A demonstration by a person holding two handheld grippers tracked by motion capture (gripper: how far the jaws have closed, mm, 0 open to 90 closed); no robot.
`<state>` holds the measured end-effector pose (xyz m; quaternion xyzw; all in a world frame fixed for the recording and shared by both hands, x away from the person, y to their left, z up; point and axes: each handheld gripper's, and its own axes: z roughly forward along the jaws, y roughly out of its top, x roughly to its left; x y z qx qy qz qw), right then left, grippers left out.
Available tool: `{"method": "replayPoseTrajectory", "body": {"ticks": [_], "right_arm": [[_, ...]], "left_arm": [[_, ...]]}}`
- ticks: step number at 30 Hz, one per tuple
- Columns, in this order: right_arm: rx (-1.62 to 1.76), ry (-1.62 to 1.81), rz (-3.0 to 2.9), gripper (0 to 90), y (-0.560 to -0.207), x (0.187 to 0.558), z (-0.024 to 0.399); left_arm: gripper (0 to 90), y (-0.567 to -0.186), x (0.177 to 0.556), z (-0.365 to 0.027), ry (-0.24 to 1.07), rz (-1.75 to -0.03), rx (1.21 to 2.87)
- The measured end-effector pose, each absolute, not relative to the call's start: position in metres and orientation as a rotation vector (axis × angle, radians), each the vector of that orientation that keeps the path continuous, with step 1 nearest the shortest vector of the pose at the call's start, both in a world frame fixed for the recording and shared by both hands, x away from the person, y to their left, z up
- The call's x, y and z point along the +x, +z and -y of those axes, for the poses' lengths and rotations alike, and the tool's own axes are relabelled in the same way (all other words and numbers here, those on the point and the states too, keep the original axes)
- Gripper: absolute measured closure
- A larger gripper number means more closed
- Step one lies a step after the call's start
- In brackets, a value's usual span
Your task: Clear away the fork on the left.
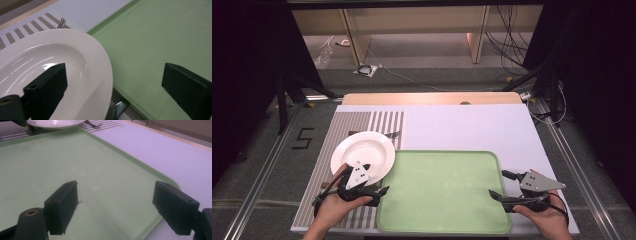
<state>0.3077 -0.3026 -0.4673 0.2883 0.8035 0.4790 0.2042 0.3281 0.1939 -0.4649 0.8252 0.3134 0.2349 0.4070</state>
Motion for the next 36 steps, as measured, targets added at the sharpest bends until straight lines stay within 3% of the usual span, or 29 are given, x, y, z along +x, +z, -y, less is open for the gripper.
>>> {"method": "replayPoseTrajectory", "body": {"ticks": [7,13,15,24,36], "right_arm": [[0.799,1.329,-2.236,21.1,-0.467,0.307,0.302],[0.8,1.326,-2.236,21.0,-0.467,0.307,0.302],[0.797,1.326,-2.241,21.1,-0.467,0.307,0.302],[0.788,1.338,-2.238,21.0,-0.467,0.307,0.3],[0.789,1.341,-2.235,21.0,-0.467,0.307,0.301]], "left_arm": [[34.6,-0.452,0.335,-0.191,0.618,-0.828,2.065],[80.6,-0.441,0.349,-0.187,0.592,-0.801,2.166],[88.1,-0.439,0.357,-0.185,0.572,-0.757,2.209],[89.8,-0.432,0.396,-0.165,0.569,-0.628,2.371],[89.9,-0.435,0.447,-0.142,0.592,-0.611,2.461]]}}
